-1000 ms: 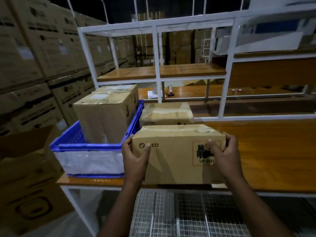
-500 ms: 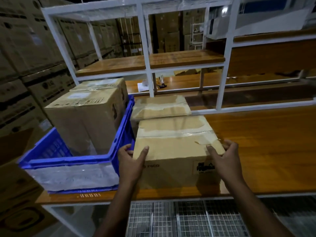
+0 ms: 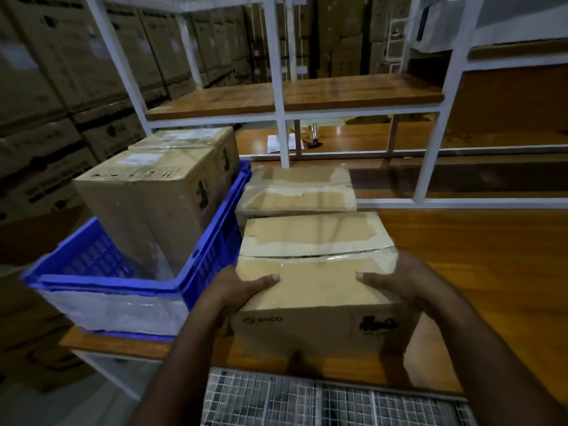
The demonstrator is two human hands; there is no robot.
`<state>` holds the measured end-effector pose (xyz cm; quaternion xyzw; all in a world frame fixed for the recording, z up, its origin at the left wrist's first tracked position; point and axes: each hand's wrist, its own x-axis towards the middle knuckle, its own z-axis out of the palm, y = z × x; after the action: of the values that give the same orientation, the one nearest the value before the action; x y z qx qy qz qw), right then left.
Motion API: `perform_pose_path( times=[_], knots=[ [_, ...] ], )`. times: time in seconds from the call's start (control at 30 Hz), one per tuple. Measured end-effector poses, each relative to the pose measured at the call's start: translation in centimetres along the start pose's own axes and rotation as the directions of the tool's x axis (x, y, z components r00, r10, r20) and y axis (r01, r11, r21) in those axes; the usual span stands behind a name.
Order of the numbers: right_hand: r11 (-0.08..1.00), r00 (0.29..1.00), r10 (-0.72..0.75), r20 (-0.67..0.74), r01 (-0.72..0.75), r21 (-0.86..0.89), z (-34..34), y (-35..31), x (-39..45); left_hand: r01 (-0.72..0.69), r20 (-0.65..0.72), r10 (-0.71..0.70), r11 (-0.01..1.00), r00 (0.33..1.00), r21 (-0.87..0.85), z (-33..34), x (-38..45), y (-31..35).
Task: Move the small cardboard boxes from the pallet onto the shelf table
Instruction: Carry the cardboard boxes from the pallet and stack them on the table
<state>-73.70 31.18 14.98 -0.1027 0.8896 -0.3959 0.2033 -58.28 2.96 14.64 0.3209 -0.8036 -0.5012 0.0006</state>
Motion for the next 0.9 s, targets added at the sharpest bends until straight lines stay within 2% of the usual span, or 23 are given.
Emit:
perform_pose_path(
  times=[0.1, 0.17, 0.23, 0.3, 0.4, 0.5, 0.63, 0.73, 0.83, 0.9],
  knots=[
    [0.999, 0.997, -0.037, 0.068, 0.036, 0.017, -0.6, -0.3, 1.0, 0.016, 0.024, -0.018, 0.998, 1.0, 0.053, -0.4, 0.2, 0.5],
    [0.999, 0.997, -0.044, 0.066, 0.046, -0.021, -0.7, -0.9, 2.0, 0.03, 0.051, -0.035, 0.995, 0.998, 0.094, -0.8, 0.6, 1.0],
    [0.998, 1.0, -0.01, -0.022, 0.008, -0.061, -0.3, -1.7, 3.5, 0.036, 0.047, -0.04, 0.995, 0.998, 0.096, -1.0, 1.1, 1.8],
    [0.994, 0.993, 0.005, -0.115, -0.017, -0.108, 0.6, -2.3, 5.6, 0.038, -0.04, -0.035, 0.996, 0.999, 0.075, -0.9, 2.1, 2.5],
    [0.983, 0.983, -0.023, -0.184, -0.011, -0.182, 1.3, -2.3, 8.0, 0.052, -0.161, -0.045, 0.998, 0.986, 0.039, 0.0, 3.5, 3.7],
    [0.978, 0.967, -0.043, -0.252, -0.01, -0.207, 1.3, -2.6, 7.9, 0.061, -0.163, -0.061, 0.998, 0.985, -0.009, 0.5, 5.1, 4.0],
    [0.974, 0.952, -0.008, -0.307, -0.063, -0.218, 1.4, -3.0, 7.6, 0.068, -0.158, -0.064, 0.998, 0.985, 0.018, 0.7, 5.9, 3.7],
    [0.972, 0.966, 0.042, -0.257, -0.099, -0.214, 0.9, -3.4, 8.0, 0.044, -0.152, -0.044, 0.999, 0.987, -0.001, 0.7, 6.1, 3.2],
    [0.986, 0.985, 0.086, -0.151, -0.106, -0.128, 0.4, -3.5, 8.2, 0.028, -0.102, -0.033, 0.998, 0.994, -0.049, 0.5, 6.3, 3.1],
    [0.987, 0.986, 0.084, -0.147, -0.102, -0.121, 0.3, -3.7, 8.0, 0.021, -0.102, -0.025, 0.999, 0.994, -0.041, 0.3, 6.2, 3.1]
  ],
)
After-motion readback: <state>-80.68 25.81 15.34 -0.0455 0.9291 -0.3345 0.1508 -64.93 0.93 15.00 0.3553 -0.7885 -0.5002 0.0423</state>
